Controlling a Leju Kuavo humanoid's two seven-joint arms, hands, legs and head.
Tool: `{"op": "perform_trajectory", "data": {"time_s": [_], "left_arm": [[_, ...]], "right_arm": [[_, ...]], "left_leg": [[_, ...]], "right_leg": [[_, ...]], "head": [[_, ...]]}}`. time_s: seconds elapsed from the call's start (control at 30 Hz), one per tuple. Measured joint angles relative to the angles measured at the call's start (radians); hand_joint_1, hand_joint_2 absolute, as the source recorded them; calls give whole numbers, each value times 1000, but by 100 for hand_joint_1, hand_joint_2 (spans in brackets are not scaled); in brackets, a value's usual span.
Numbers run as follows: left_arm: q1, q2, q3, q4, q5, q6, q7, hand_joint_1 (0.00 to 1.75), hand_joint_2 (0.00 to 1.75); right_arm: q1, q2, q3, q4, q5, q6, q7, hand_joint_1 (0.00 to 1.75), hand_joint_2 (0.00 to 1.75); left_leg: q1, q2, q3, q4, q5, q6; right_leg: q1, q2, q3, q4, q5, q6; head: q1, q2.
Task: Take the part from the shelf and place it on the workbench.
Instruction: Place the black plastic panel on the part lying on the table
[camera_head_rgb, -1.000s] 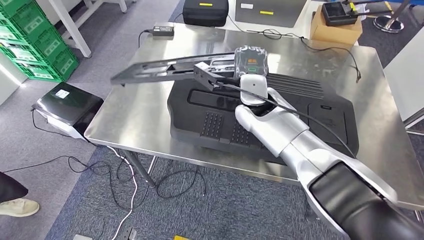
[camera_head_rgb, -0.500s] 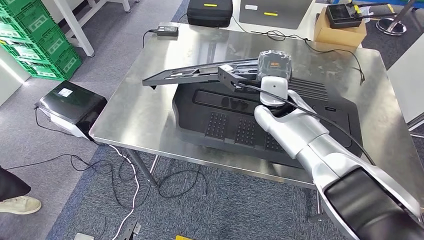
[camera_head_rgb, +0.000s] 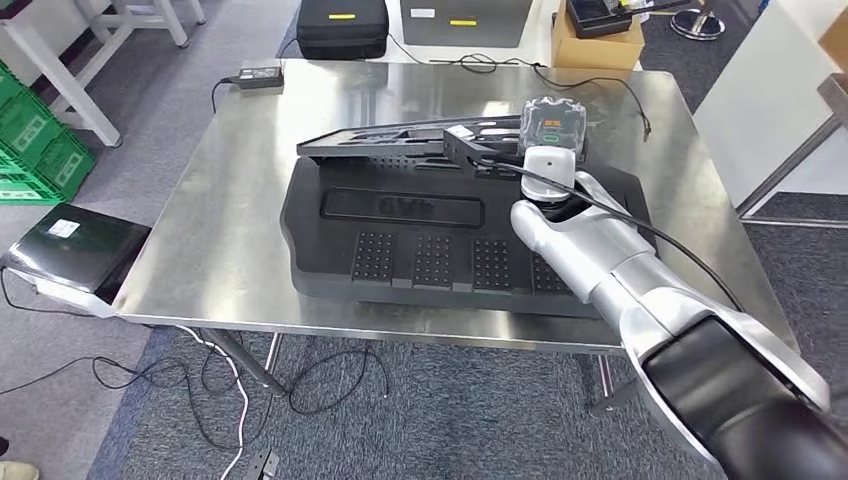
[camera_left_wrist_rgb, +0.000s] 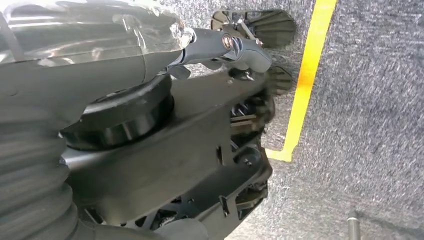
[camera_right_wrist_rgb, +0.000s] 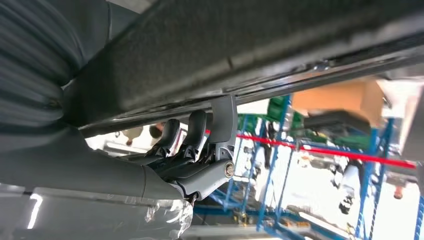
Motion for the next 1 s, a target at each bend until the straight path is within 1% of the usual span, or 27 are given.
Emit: {"op": "perform_trajectory", "data": {"time_s": [0.03,0.07,0.13,0.17,0.33,0.53,0.63,0.67,0.77,1.0], "left_arm": [[-1,0,0,0,0,0,0,0,175],[-1,0,0,0,0,1,0,0,175],[-2,0,0,0,0,2,1,0,175],[-2,0,0,0,0,2,2,0,175],[-2,-1,0,0,0,-3,2,0,175],[-3,-1,0,0,-1,-14,-1,0,175],[-3,-1,0,0,-1,-17,-2,0,175],[-3,-1,0,0,-1,-19,-3,0,131],[-3,-1,0,0,-1,-27,-6,0,0],[-2,-2,-1,0,-1,-15,2,0,0]], "right_arm": [[3,-2,-1,2,-5,-1,-2,175,175],[6,-4,-1,4,-9,-3,-4,175,175],[10,-6,-1,8,-13,-11,-9,175,175],[11,-6,-1,10,-15,-16,-11,175,175],[11,-5,-1,14,-19,-37,-23,175,175],[11,-2,-1,14,-20,-38,-26,175,175],[11,-1,-1,15,-20,-39,-28,44,44],[11,-1,-1,15,-20,-40,-30,0,0],[11,0,-1,16,-20,-41,-34,0,0],[11,4,-1,18,-26,-47,-44,0,0]], "left_leg": [[-1,-4,4,-12,-2,3],[-3,-1,4,-17,-3,4],[-5,-1,5,-21,-2,5],[-6,-1,5,-22,-2,5],[-10,-3,5,-22,-1,10],[-10,-3,5,-21,-1,12],[-10,-3,5,-21,-1,12],[-10,-3,5,-21,-1,12],[-10,-3,5,-21,-1,12],[-9,-3,5,-22,-1,12]], "right_leg": [[-2,4,-2,0,1,5],[-3,7,-4,0,0,7],[-5,8,-4,-1,-1,7],[-5,8,-4,-1,-2,6],[-8,6,0,-8,2,13],[-9,4,2,-11,2,19],[-9,4,2,-11,2,19],[-9,4,2,-11,2,19],[-9,4,2,-11,2,20],[-8,3,2,-10,2,19]], "head": [[-1,0],[-1,0],[1,0],[3,0],[8,0],[10,0],[10,0],[10,0],[9,0],[6,0]]}}
